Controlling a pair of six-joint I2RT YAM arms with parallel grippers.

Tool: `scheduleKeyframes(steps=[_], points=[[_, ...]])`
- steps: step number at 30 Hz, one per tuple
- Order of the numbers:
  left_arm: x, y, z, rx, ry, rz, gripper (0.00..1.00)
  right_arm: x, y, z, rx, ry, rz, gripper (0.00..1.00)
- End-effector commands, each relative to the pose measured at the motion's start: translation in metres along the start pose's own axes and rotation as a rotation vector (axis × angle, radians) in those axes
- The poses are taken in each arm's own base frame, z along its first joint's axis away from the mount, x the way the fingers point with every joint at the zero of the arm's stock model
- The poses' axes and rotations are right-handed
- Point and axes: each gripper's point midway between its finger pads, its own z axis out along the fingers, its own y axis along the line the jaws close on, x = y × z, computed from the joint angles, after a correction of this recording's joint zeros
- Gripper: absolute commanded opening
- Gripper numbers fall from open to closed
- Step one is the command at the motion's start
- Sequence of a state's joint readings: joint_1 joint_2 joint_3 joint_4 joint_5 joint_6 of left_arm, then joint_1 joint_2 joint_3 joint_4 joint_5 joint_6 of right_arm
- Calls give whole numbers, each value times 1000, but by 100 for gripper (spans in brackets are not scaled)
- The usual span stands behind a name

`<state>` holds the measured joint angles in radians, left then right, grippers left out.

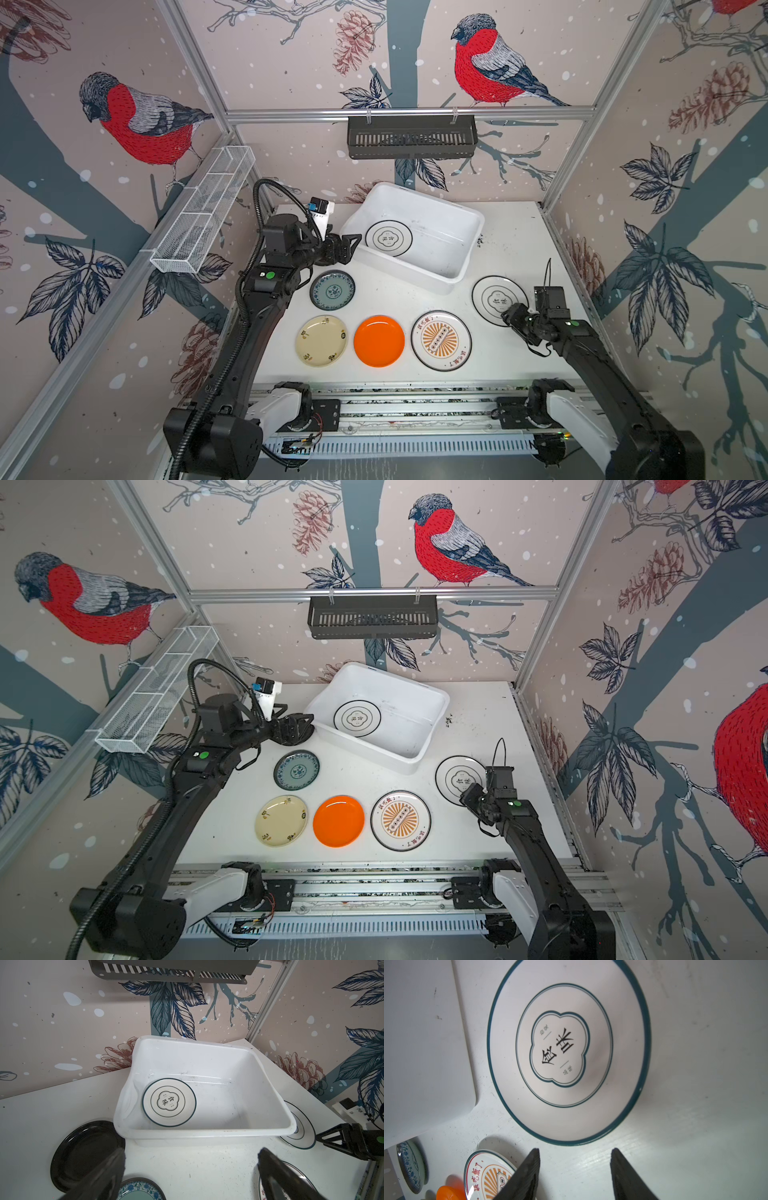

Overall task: Place the plates into the plastic bin on the countertop
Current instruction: 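Push the teal-rimmed plate edge and grip it upright with the right gripper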

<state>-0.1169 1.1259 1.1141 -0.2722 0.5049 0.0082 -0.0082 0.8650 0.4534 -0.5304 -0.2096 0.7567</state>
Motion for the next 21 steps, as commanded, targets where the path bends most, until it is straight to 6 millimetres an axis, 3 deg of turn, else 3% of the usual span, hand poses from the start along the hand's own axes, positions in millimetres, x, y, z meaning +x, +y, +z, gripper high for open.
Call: scheduleKeyframes(steps=[1,21], points=[[-7,-9,-2,39,-24,24,98,2,-8,-3,-17,-3,41,56],[-7,-12,-7,40,-27,36,98,-13,-24,15,-265,3,262,51]])
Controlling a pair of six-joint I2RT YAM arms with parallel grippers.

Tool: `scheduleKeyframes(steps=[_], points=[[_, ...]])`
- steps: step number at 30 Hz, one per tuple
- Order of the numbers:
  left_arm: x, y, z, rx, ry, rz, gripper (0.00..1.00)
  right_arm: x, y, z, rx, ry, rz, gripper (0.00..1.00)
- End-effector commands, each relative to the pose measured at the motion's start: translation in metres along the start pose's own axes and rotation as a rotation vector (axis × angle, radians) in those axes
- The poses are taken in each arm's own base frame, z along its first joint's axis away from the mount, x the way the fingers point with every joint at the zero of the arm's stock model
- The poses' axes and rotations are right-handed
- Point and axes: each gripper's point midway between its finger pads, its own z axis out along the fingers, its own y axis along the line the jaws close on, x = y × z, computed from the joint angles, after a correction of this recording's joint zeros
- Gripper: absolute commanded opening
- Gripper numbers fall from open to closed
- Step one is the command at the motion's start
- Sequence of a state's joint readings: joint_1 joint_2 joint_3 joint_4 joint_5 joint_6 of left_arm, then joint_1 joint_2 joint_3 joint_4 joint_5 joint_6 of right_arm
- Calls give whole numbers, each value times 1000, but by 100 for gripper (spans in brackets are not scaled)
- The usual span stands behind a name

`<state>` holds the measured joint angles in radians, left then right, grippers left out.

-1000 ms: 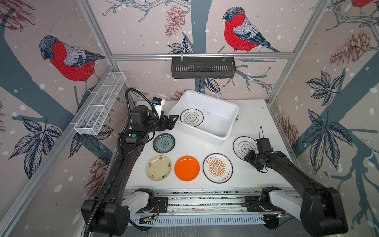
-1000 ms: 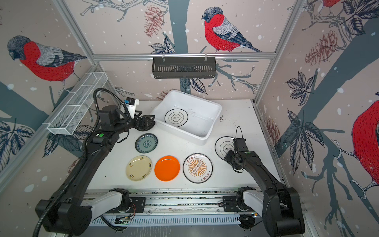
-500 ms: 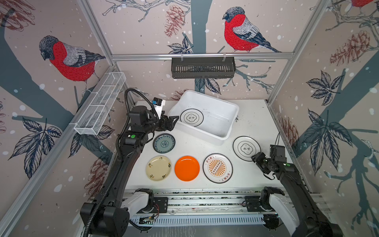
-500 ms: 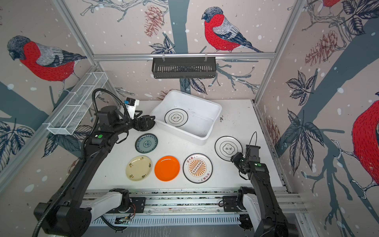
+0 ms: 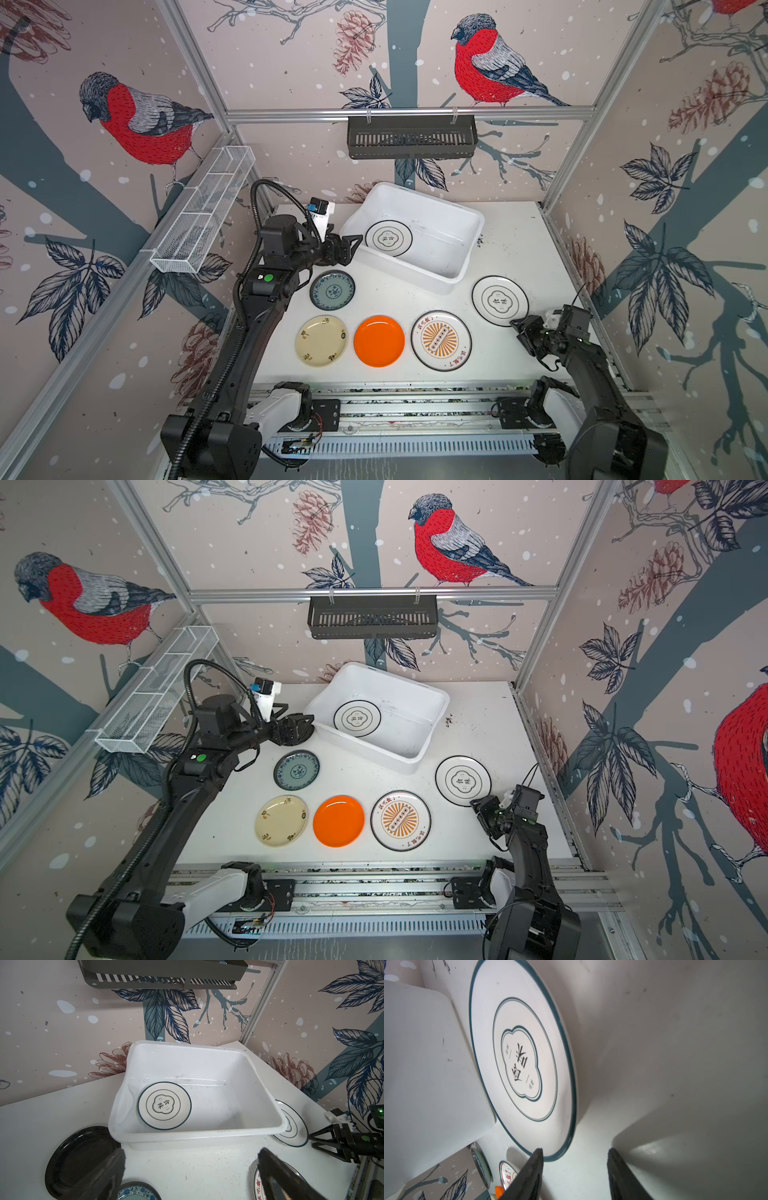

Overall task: Place the plates into the plastic bin on the countertop
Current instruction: 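Push the teal-rimmed plate edge and grip it upright with the right gripper, then lift the teal-rimmed plate on edge with the right gripper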

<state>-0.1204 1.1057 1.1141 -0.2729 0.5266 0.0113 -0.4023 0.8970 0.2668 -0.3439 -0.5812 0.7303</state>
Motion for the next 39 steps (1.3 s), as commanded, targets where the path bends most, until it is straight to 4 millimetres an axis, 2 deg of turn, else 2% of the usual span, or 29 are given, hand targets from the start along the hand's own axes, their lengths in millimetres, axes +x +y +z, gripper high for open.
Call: scheduleKeyframes(steps=[1,4,19,27,39], points=[[-3,-3,-1,14,-11,23,98,-8,14,0,-79,-15,-38,51],[-3,-3,-1,14,-11,22,98,-12,16,1,-116,-26,-29,49],[-1,-3,-1,15,-13,18,98,-18,-4,21,-115,-6,33,40],[2,-3,-1,12,-10,13,98,-19,-14,27,-129,-11,64,30],[5,-4,-2,16,-3,16,98,-24,-16,27,-163,-42,80,17]])
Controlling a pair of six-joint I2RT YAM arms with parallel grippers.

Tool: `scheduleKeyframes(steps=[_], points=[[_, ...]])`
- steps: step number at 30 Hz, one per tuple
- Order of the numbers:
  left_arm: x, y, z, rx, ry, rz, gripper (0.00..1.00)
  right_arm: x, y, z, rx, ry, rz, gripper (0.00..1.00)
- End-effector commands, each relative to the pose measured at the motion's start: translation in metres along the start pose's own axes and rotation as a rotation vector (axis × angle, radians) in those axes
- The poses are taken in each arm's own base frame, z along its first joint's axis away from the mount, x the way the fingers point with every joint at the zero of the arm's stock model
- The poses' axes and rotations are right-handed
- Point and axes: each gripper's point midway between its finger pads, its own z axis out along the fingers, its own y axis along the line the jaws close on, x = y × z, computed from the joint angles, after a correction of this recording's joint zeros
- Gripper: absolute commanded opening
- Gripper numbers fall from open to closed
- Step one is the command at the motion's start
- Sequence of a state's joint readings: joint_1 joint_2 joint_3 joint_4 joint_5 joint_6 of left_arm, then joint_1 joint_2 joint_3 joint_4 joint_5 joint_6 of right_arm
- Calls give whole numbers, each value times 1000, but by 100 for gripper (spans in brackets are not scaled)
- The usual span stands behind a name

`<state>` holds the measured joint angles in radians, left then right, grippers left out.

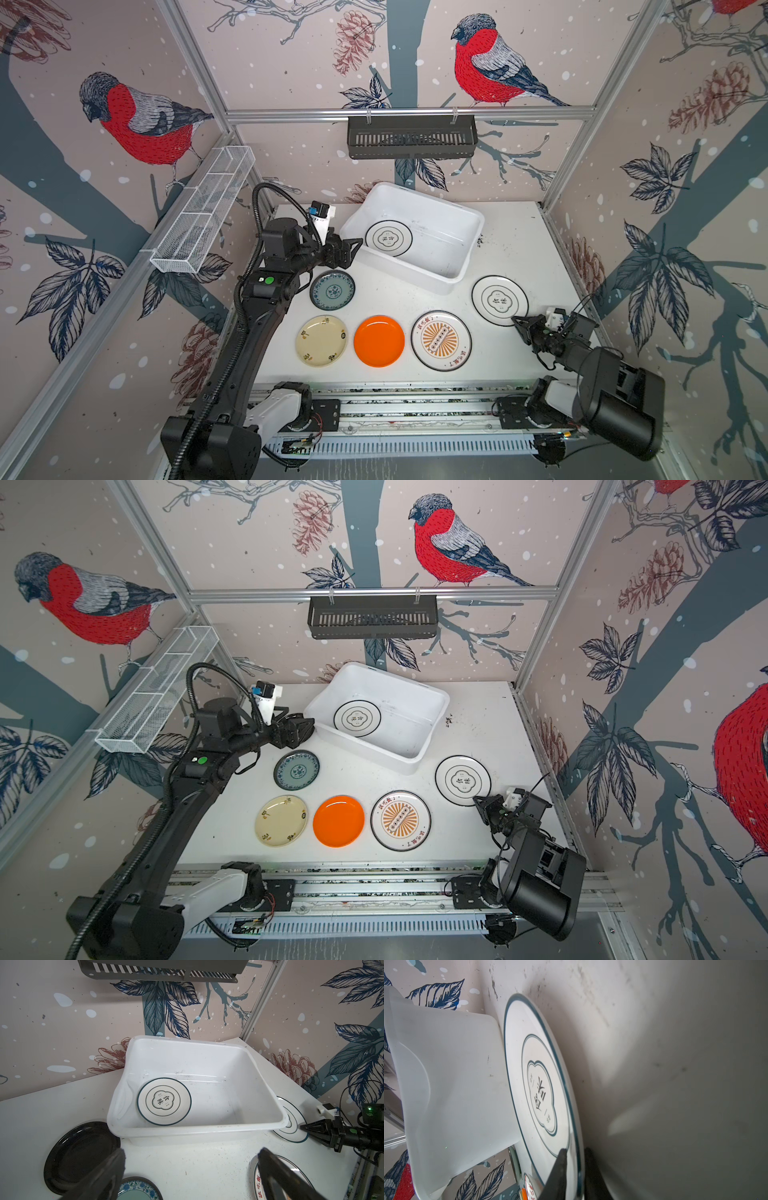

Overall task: Place the plates into the plastic bin on the countertop
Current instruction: 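Lift the teal-rimmed plate on edge with the right gripper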

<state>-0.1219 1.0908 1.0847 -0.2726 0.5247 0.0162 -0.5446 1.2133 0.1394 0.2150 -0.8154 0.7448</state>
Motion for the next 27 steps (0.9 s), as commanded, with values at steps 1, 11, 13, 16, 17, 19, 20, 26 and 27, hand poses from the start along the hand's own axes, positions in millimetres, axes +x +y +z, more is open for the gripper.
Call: scheduleKeyframes(steps=[1,11,13,16,17,19,20,26,27], points=[[-4,-4,-2,16,-16,18,98,0,-15,-1,59,-22,48,16],[2,-6,-2,25,-8,11,98,-5,-11,-4,5,-36,44,4],[2,-5,-2,22,-8,16,98,-6,-10,-5,-4,-40,43,4],[1,-5,-2,19,-6,18,98,-10,-3,-9,-34,-56,36,3],[0,-5,-3,18,-8,21,98,-13,0,-10,-42,-63,34,3],[-2,-5,-4,15,-10,24,98,-16,8,-13,-69,-71,28,3],[-2,-5,-4,13,-9,26,98,-18,12,-15,-81,-77,22,2],[-2,-3,-3,4,-2,27,98,-30,40,-28,-122,-117,-22,2],[-1,-3,-2,5,0,28,98,-33,44,-31,-125,-126,-31,2]])
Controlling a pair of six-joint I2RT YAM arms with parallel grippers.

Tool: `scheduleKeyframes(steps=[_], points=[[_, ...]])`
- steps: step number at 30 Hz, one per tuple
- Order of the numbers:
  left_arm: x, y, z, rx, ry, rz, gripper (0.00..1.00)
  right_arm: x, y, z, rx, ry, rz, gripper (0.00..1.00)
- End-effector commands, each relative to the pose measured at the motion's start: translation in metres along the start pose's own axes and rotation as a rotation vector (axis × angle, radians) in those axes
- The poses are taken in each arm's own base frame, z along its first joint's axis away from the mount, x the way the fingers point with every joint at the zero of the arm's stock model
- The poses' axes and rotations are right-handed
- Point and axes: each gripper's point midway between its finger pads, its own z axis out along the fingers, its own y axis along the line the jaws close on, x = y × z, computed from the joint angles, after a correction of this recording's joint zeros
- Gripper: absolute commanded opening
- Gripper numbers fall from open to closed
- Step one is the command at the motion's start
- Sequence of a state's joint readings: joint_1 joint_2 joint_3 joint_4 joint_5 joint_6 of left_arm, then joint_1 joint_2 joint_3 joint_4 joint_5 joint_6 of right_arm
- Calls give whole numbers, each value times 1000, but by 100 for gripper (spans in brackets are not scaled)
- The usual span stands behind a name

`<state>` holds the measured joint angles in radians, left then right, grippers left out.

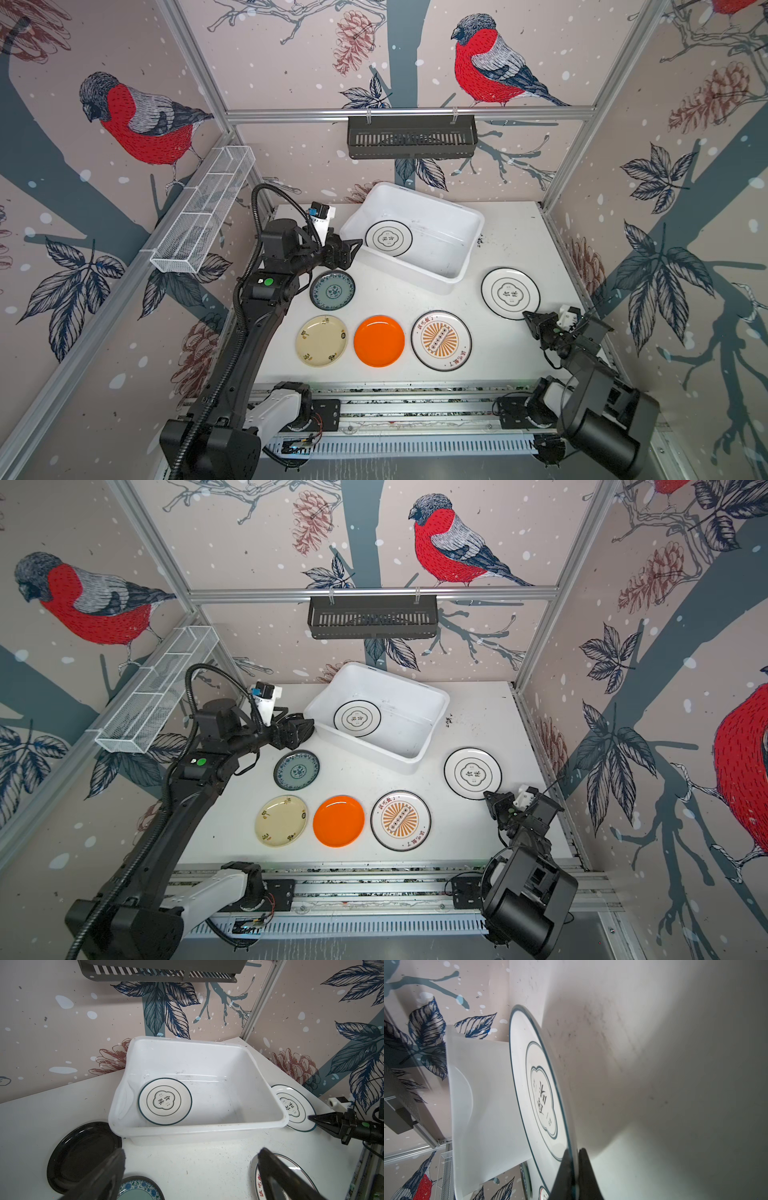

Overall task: Place the plates into the plastic bin on the countertop
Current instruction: 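Lift the teal-rimmed plate on edge with the right gripper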

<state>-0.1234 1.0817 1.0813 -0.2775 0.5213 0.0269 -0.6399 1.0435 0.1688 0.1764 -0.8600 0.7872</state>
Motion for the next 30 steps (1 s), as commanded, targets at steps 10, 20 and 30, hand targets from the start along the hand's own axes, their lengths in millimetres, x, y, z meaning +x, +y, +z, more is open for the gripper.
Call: scheduleKeyframes(steps=[10,20,30], points=[[-3,3,3,-7,-3,12,98,-15,49,-17,-61,-7,-67,2],[-4,5,8,-5,1,4,98,-32,96,-36,-109,-44,-139,2],[-6,7,9,-14,3,9,98,-50,147,-47,-138,-81,-234,2]])
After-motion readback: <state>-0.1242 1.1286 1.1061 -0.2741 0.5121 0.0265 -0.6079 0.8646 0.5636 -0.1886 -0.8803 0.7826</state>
